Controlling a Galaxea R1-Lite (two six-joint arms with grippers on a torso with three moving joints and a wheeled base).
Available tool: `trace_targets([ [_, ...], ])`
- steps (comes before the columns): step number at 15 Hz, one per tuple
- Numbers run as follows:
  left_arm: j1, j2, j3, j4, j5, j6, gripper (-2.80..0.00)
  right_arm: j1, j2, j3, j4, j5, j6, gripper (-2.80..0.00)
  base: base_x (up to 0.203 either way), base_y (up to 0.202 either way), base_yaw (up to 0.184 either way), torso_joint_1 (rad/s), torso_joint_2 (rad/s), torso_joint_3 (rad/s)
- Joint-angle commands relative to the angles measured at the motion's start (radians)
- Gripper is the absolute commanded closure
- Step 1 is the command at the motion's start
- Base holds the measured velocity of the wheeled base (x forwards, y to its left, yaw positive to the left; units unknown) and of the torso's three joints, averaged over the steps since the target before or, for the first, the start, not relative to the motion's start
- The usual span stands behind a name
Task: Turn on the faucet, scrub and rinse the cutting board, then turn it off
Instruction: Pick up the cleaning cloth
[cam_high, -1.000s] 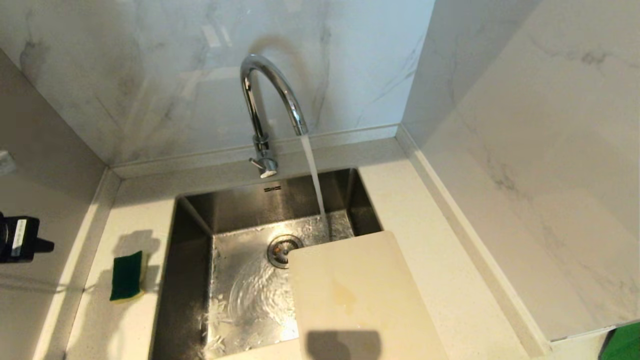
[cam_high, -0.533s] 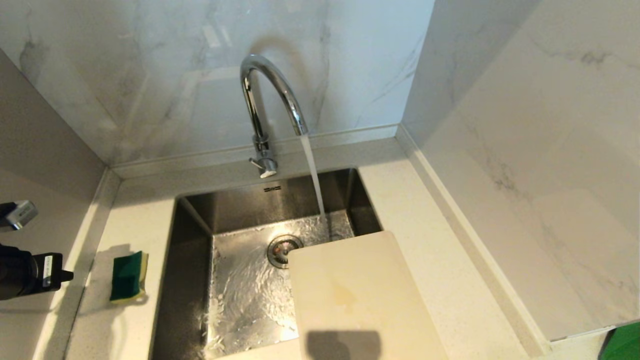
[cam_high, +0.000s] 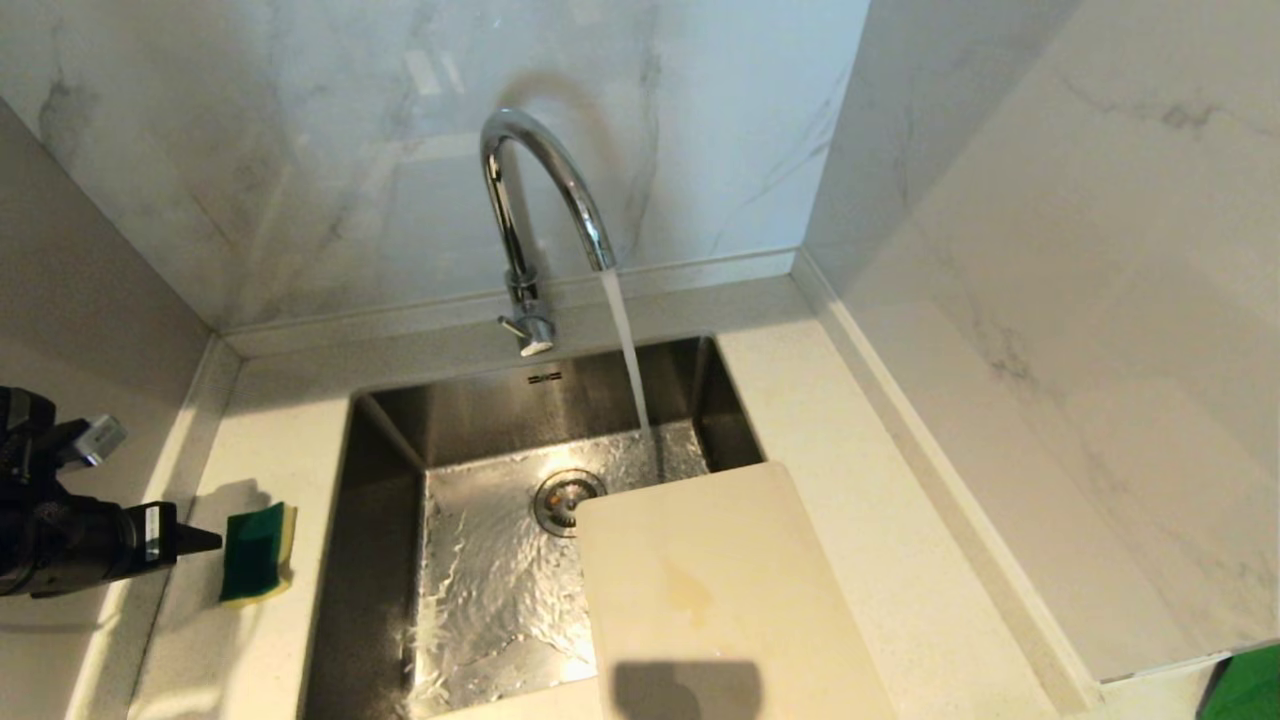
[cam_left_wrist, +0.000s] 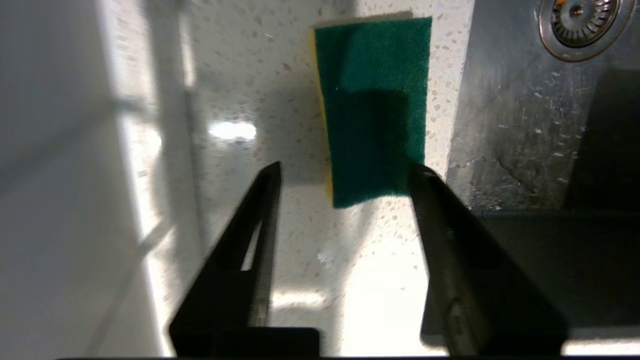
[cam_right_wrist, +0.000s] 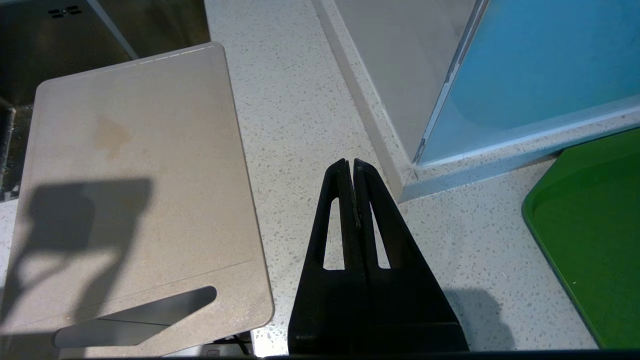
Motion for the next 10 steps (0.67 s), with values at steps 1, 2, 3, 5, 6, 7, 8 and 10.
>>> trace_targets([
  [1, 0.0, 0.079, 0.009, -0.012, -0.006, -0.021, -2.8, 0.0, 0.002, 0.0, 0.001, 0.0, 0.0, 0.0, 0.0, 0.0, 0.0, 0.0, 0.0, 0.0],
  [2, 0.001, 0.092, 0.013, -0.016, -0.016, -0.028, -2.8, 0.0, 0.0, 0.0, 0.0, 0.0, 0.0, 0.0, 0.0, 0.0, 0.0, 0.0, 0.0, 0.0],
  [3, 0.0, 0.099, 0.013, -0.027, -0.037, -0.041, -2.8, 0.0, 0.0, 0.0, -0.001, 0.0, 0.0, 0.0, 0.0, 0.0, 0.0, 0.0, 0.0, 0.0],
  [5, 0.0, 0.105, 0.009, -0.041, -0.059, -0.058, -2.8, 0.0, 0.002, 0.0, -0.001, 0.0, 0.0, 0.0, 0.0, 0.0, 0.0, 0.0, 0.0, 0.0],
  [6, -0.001, 0.116, 0.005, -0.041, -0.064, -0.059, -2.8, 0.0, 0.0, 0.0, 0.0, 0.0, 0.0, 0.0, 0.0, 0.0, 0.0, 0.0, 0.0, 0.0],
  [7, -0.003, 0.13, 0.002, -0.042, -0.065, -0.064, -2.8, 0.0, 0.0, 0.0, 0.0, 0.0, 0.0, 0.0, 0.0, 0.0, 0.0, 0.0, 0.0, 0.0],
  [8, -0.005, 0.139, -0.002, -0.043, -0.07, -0.068, -2.8, 0.0, 0.001, 0.0, 0.0, 0.0, 0.0, 0.0, 0.0, 0.0, 0.0, 0.0, 0.0, 0.0],
  [10, -0.014, 0.158, -0.007, -0.062, -0.075, -0.069, -2.8, 0.0, 0.001, 0.0, -0.001, 0.0, 0.001, 0.0, 0.0, 0.0, 0.0, 0.0, 0.0, 0.0],
])
